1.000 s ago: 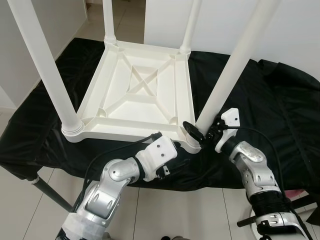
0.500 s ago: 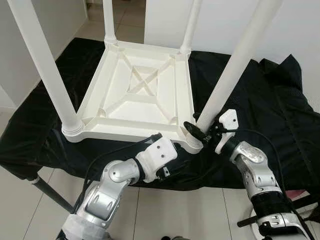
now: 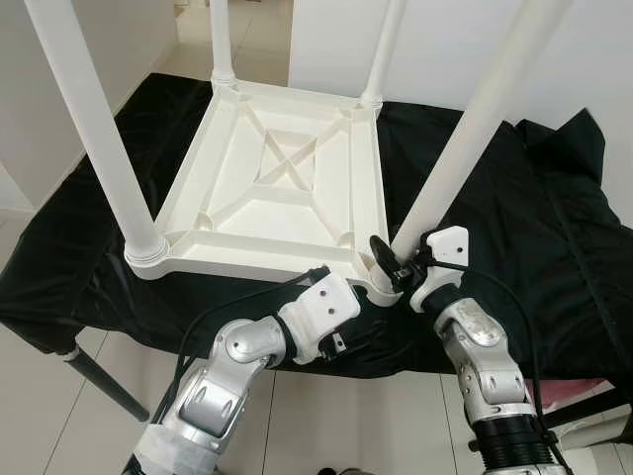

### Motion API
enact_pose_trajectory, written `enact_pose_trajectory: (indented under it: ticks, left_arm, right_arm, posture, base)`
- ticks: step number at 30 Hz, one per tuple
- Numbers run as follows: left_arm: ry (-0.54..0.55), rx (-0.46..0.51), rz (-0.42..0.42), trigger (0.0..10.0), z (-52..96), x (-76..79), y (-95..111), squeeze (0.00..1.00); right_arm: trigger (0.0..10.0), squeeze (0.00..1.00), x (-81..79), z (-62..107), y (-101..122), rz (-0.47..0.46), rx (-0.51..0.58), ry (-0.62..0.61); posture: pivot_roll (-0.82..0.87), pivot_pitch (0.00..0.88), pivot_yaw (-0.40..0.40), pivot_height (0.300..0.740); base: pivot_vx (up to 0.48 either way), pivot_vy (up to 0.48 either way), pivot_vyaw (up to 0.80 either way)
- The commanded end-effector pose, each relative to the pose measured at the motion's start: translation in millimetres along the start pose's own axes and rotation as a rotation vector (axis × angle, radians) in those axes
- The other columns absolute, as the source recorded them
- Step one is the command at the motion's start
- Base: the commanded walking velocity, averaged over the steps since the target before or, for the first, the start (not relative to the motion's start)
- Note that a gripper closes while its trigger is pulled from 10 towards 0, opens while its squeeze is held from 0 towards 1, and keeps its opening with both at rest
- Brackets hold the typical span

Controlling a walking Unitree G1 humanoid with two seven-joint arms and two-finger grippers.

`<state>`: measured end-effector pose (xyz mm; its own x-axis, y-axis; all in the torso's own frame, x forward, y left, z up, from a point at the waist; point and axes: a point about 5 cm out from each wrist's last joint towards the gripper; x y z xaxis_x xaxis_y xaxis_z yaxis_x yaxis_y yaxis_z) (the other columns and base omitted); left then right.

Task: Building children table

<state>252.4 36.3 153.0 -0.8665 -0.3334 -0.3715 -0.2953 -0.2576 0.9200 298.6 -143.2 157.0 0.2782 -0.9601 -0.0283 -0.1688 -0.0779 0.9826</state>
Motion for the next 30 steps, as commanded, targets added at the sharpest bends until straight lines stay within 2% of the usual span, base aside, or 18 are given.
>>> enact_pose_trajectory:
  ticks: [1,3,5,6,8,9,10,12,14,16,18,19,20,21,22,26,30]
  left_arm:
    - [0.103,-0.003,-0.01,10.0,-1.0,-4.8,0.4,0.0]
    - [0.106,-0.006,-0.011,10.0,0.1,-4.3,-0.4,0.0]
    - [0.107,-0.008,-0.012,10.0,0.4,-4.4,-0.8,0.0]
    - [0.116,-0.011,-0.013,10.0,1.5,-5.8,-1.2,0.0]
    - [0.12,-0.011,-0.012,10.0,1.9,-6.3,-1.3,0.0]
    - [0.12,-0.011,-0.012,10.0,1.9,-6.3,-1.3,0.0]
    - [0.126,-0.014,-0.013,10.0,2.2,-7.1,-1.7,0.0]
    - [0.143,-0.014,-0.011,10.0,2.7,-9.3,-1.9,0.0]
    - [0.15,-0.014,-0.01,10.0,2.8,-10.4,-1.8,0.0]
    - [0.165,-0.015,-0.01,10.0,3.5,-13.4,-2.0,0.0]
    - [0.168,-0.018,-0.01,10.0,4.0,-15.2,-2.5,0.0]
    - [0.181,-0.018,-0.002,10.0,5.2,-18.7,-3.0,0.0]
    - [0.181,-0.018,-0.002,10.0,5.2,-18.7,-3.0,0.0]
    - [0.208,-0.025,0.017,10.0,8.1,-26.7,-4.1,0.0]
    - [0.208,-0.025,0.017,10.0,8.1,-26.7,-4.1,0.0]
    - [0.263,-0.023,0.066,10.0,13.8,-41.3,-1.7,0.0]
    - [0.292,-0.032,0.084,10.0,17.0,-48.5,-2.1,0.0]
  right_arm:
    - [10.0,0.0,7.2,6.1,-7.2,0.008,-0.037,-0.085]
    - [10.0,0.0,-0.5,8.0,-13.0,-0.028,-0.048,-0.226]
    - [10.0,0.0,-2.3,8.6,-14.8,-0.043,-0.055,-0.27]
    - [10.0,0.0,-5.7,9.3,-18.9,-0.087,-0.062,-0.379]
    - [10.0,0.0,-7.0,9.5,-20.1,-0.106,-0.066,-0.408]
    - [10.0,0.0,-7.0,9.5,-20.1,-0.106,-0.066,-0.408]
    - [10.0,0.0,-11.8,8.0,-22.3,-0.162,-0.077,-0.41]
    - [10.0,0.0,-18.7,4.7,-21.4,-0.21,-0.079,-0.359]
    - [10.0,0.0,-19.6,3.9,-20.2,-0.215,-0.078,-0.348]
    - [10.0,0.0,-16.8,3.9,-15.8,-0.152,-0.057,-0.327]
    - [10.0,0.0,-15.7,3.8,-14.7,-0.138,-0.05,-0.319]
    - [10.0,0.96,-13.9,3.7,-14.2,-0.141,-0.045,-0.305]
    - [10.0,0.96,-13.9,3.7,-14.2,-0.141,-0.045,-0.305]
    - [10.0,1.0,-8.5,3.3,-12.3,-0.135,-0.029,-0.284]
    - [10.0,1.0,-8.5,3.3,-12.3,-0.135,-0.029,-0.284]
    - [10.0,1.0,8.5,1.2,-3.7,-0.106,0.008,-0.273]
    - [10.0,1.0,15.1,0.7,-0.4,-0.067,0.016,-0.264]
  posture:
    - [0.0,0.093,-0.113,0.74]
    - [0.01,0.093,-0.115,0.74]
    - [0.01,0.093,-0.115,0.74]
    - [0.01,0.092,-0.118,0.74]
    - [0.01,0.092,-0.117,0.74]
    - [0.01,0.092,-0.117,0.74]
    - [0.01,0.093,-0.116,0.74]
    - [0.01,0.093,-0.112,0.74]
    - [0.01,0.093,-0.112,0.74]
    - [0.01,0.094,-0.112,0.74]
    - [0.01,0.092,-0.111,0.74]
    - [0.01,0.092,-0.109,0.74]
    - [0.01,0.092,-0.109,0.74]
    - [0.0,0.093,-0.105,0.74]
    - [0.0,0.093,-0.105,0.74]
    - [-0.01,0.098,-0.09,0.74]
    - [0.0,0.1,-0.074,0.74]
  base:
    - [0.0,0.0,0.0]
    - [0.0,0.0,0.0]
    - [0.0,0.0,0.0]
    - [0.0,0.0,0.0]
    - [0.0,0.0,0.0]
    - [0.0,0.0,0.0]
    - [0.0,0.0,0.0]
    - [0.0,0.0,0.0]
    - [0.0,0.0,0.0]
    - [0.0,0.0,0.0]
    - [0.0,0.0,0.0]
    - [0.0,0.0,0.0]
    - [0.0,0.0,0.0]
    - [0.0,0.0,0.0]
    - [0.0,0.0,0.0]
    - [0.0,0.0,0.0]
    - [0.0,0.0,0.0]
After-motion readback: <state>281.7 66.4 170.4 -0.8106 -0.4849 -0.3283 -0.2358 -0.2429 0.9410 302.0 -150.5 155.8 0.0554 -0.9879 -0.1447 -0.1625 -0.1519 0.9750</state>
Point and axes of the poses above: a point about 5 cm out from each wrist's last joint towards the gripper, its own z axis pointing back from the gripper into the wrist, its own y axis along the axis of the wrist's last joint, x = y × z, and after that the axes turned 4 degrees about -z, right-handed
